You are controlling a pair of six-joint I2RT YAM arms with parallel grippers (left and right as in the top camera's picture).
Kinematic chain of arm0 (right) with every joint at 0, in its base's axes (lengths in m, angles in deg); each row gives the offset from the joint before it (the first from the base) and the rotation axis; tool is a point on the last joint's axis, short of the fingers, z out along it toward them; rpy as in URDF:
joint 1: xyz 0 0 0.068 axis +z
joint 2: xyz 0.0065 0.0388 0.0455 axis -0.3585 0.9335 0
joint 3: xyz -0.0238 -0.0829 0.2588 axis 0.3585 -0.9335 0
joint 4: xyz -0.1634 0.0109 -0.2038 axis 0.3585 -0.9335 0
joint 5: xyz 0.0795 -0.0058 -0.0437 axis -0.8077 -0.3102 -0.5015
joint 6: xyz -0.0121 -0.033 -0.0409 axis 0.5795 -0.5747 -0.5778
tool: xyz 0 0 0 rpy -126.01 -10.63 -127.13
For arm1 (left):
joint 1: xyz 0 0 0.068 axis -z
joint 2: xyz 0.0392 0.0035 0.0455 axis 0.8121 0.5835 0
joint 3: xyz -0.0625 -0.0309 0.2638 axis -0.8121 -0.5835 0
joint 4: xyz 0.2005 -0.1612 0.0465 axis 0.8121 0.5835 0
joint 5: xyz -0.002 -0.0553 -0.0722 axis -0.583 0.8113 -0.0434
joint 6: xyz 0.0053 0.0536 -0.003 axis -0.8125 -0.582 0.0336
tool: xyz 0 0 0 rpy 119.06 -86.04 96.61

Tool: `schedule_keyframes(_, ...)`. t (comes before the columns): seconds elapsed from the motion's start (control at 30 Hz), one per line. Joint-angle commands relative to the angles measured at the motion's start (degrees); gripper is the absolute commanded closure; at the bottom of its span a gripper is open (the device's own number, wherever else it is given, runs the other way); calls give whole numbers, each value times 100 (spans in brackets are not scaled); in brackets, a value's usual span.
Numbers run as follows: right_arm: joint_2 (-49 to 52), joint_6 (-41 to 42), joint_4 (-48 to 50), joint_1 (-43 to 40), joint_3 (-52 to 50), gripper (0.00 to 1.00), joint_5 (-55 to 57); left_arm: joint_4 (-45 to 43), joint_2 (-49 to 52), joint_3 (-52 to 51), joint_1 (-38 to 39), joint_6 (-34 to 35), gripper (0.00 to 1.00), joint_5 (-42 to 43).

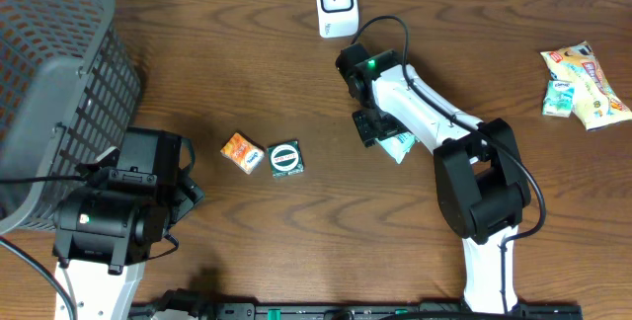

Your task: Scan the item barcode

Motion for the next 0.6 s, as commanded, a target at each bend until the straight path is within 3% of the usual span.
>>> schedule_keyframes(0.0, 11, 4, 44, 35, -109, 45, 92, 15, -26, 109, -22, 55, 3, -92)
schedule_keyframes(0.27, 11, 4, 557, 35, -608, 48, 87, 15, -26, 109, -22, 55, 2, -92)
schedule_keyframes(0.4, 11, 2, 621, 33, -721, 69, -160, 15, -26, 109, -22, 55, 2, -94)
schedule_keyframes(0.5, 11, 0, 603, 28, -667, 76, -599, 15, -26, 109, -22, 55, 2, -92)
schedule_keyframes(0.57, 9, -7, 525, 9, -577, 88, -857, 15, -26, 109, -22, 55, 2, -92)
